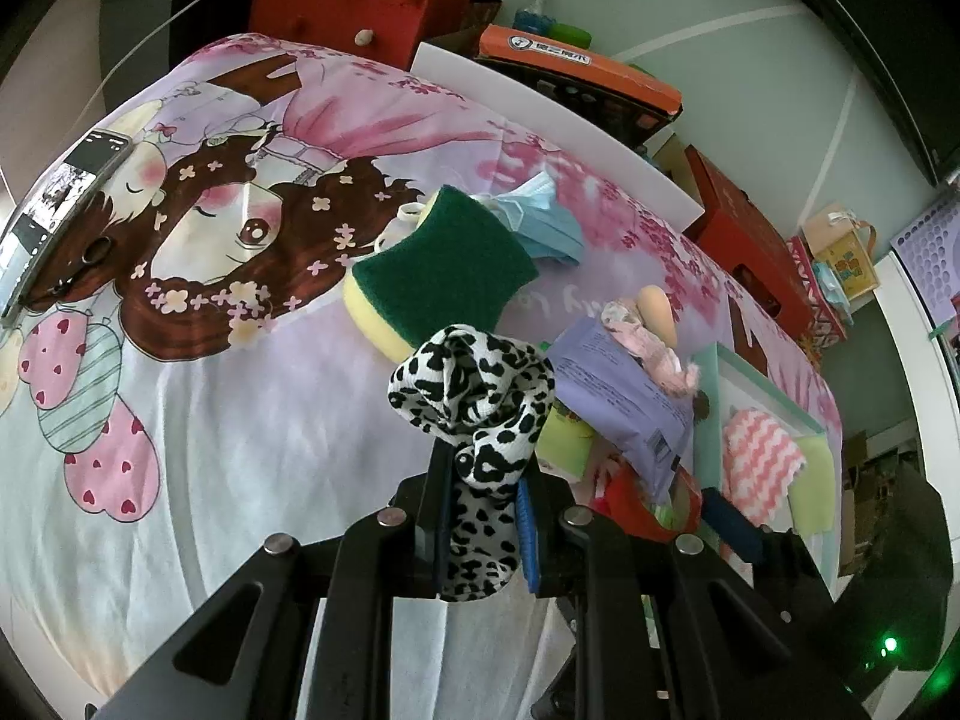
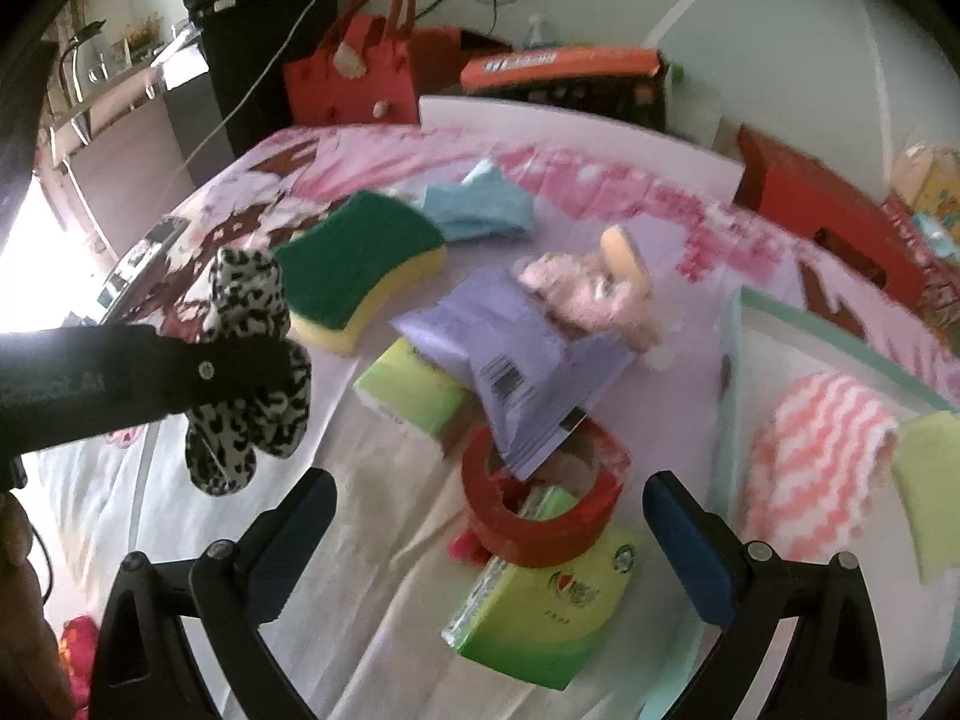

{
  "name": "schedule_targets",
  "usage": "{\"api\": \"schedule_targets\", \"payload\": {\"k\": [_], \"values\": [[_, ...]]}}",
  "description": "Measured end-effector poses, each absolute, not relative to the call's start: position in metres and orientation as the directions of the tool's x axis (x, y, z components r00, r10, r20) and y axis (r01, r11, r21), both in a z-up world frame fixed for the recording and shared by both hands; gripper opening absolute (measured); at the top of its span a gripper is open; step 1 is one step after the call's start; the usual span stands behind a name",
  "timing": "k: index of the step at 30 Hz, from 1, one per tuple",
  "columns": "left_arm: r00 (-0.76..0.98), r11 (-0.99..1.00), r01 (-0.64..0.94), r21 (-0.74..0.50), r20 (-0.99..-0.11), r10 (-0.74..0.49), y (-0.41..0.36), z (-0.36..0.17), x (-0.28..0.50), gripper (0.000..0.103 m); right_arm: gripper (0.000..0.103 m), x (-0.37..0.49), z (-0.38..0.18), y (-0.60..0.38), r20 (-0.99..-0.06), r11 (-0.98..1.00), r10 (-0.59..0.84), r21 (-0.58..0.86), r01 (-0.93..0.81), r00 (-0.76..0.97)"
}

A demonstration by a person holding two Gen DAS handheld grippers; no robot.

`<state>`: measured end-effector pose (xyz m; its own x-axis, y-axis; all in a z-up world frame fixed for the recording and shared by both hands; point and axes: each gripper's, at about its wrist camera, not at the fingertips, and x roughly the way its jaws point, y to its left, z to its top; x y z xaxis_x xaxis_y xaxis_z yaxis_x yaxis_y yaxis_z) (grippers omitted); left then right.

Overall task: Organize soft objects
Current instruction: 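Lift the scrunchie with the left gripper while the right gripper grasps the red tape roll, then carry scrunchie and tape roll over the tray and release them inside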

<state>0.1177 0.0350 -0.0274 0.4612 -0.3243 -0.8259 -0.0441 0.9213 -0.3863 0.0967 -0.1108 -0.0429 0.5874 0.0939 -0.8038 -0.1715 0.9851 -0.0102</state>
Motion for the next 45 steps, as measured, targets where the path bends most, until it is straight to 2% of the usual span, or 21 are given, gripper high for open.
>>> {"api": "schedule_targets", "payload": {"k": [9,15,17,19,23,26,28,36,45], "values": [[0.46,0.919,-0.046,-0.392,-0.825,-0.329,0.036,-0.028,0.118,0.019,0.103,0.099,-0.044,-0.122,-0.797,0.981,0.165,0.072,-0.179,0.582],[0.458,0.917,-0.045,-0.396,-0.824,-0.333,0.035,-0.028,0.118,0.019,0.102,0.1,-0.042,-0.13,-0.793,0.986,0.125,0.032,-0.163,0.596],[0.456,0.916,-0.045,-0.399,-0.824,-0.336,0.035,-0.028,0.118,0.019,0.087,0.101,-0.044,-0.13,-0.803,0.985,0.121,0.026,-0.168,0.584],[0.455,0.915,-0.045,-0.4,-0.824,-0.338,0.035,-0.028,0.118,0.019,0.078,0.104,-0.049,-0.131,-0.819,0.985,0.123,0.033,-0.169,0.561],[0.453,0.916,-0.046,-0.397,-0.826,-0.335,0.035,-0.028,0.119,0.019,0.067,0.105,-0.054,-0.132,-0.828,0.988,0.083,-0.003,-0.151,0.555],[0.449,0.917,-0.046,-0.397,-0.828,-0.335,0.035,-0.029,0.119,0.019,0.064,0.105,-0.053,-0.137,-0.828,0.99,0.099,0.024,-0.142,0.552],[0.447,0.917,-0.047,-0.395,-0.83,-0.335,0.035,-0.03,0.119,0.019,0.057,0.105,-0.053,-0.14,-0.828,0.99,0.109,0.037,-0.139,0.551],[0.445,0.918,-0.046,-0.395,-0.83,-0.335,0.035,-0.03,0.12,0.019,0.056,0.103,-0.045,-0.148,-0.815,0.992,0.104,0.048,-0.113,0.57],[0.455,0.916,-0.032,-0.4,-0.822,-0.343,0.034,-0.028,0.118,0.019,0.055,0.091,-0.017,-0.164,-0.759,0.993,0.12,0.099,-0.069,0.64]]}}
